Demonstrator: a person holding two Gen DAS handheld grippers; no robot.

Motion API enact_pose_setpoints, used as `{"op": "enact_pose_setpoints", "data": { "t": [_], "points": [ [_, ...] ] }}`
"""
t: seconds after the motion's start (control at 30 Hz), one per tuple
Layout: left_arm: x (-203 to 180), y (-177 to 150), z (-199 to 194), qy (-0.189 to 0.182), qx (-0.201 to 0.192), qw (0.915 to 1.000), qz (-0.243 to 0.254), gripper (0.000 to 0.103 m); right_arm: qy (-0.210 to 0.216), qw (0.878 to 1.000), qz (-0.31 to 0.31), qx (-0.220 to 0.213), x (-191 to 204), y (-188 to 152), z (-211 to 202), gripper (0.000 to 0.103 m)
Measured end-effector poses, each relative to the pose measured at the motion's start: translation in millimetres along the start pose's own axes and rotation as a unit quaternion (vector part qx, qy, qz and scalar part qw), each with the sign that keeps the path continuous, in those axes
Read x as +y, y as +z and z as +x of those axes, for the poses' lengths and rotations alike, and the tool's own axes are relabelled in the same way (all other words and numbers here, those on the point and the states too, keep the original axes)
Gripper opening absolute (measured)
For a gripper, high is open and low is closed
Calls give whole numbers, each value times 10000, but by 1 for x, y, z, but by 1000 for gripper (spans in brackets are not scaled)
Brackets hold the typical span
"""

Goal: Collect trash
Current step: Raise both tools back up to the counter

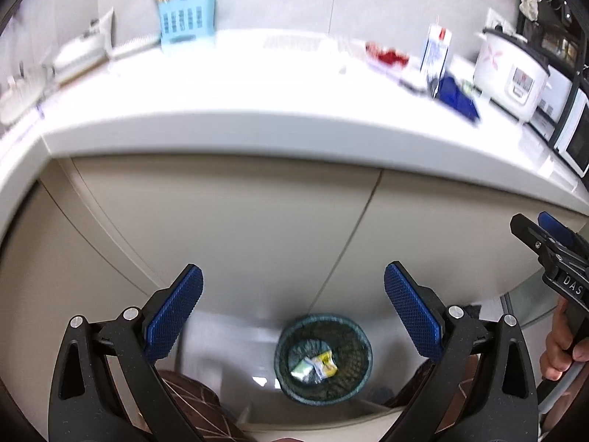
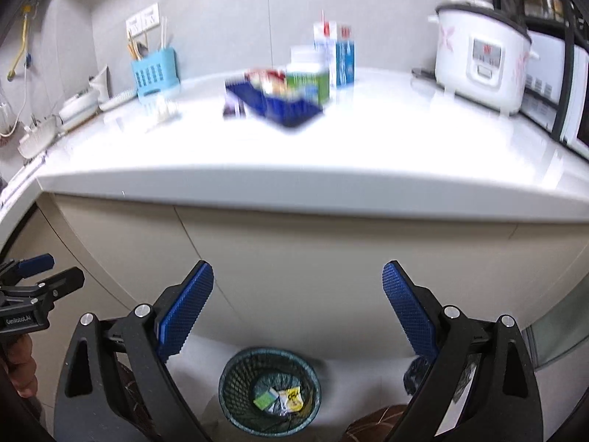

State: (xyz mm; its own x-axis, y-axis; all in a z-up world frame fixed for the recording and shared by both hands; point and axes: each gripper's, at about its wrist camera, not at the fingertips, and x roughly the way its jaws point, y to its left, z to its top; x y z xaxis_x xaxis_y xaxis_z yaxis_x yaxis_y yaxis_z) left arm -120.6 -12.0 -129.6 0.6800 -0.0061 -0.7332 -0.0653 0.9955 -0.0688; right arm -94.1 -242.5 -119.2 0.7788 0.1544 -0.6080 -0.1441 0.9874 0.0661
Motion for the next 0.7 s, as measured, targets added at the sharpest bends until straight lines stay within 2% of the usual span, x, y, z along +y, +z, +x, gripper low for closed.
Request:
{"op": "enact_pose_setpoints", "data": {
  "t": [0.23, 0.37, 0.7],
  "points": [
    [-4, 46, -29, 77, -333, 9994, 44, 97, 4, 9998, -33, -212, 5, 47, -17, 89],
    [-12, 72, -39, 113, -474, 9987, 124, 97, 27, 9998, 66, -161, 3, 76, -16, 89],
    [-23, 132, -26, -4, -443, 9987, 233, 97, 26, 9988, 469, 107, -12, 144, 10, 89]
  ]
}}
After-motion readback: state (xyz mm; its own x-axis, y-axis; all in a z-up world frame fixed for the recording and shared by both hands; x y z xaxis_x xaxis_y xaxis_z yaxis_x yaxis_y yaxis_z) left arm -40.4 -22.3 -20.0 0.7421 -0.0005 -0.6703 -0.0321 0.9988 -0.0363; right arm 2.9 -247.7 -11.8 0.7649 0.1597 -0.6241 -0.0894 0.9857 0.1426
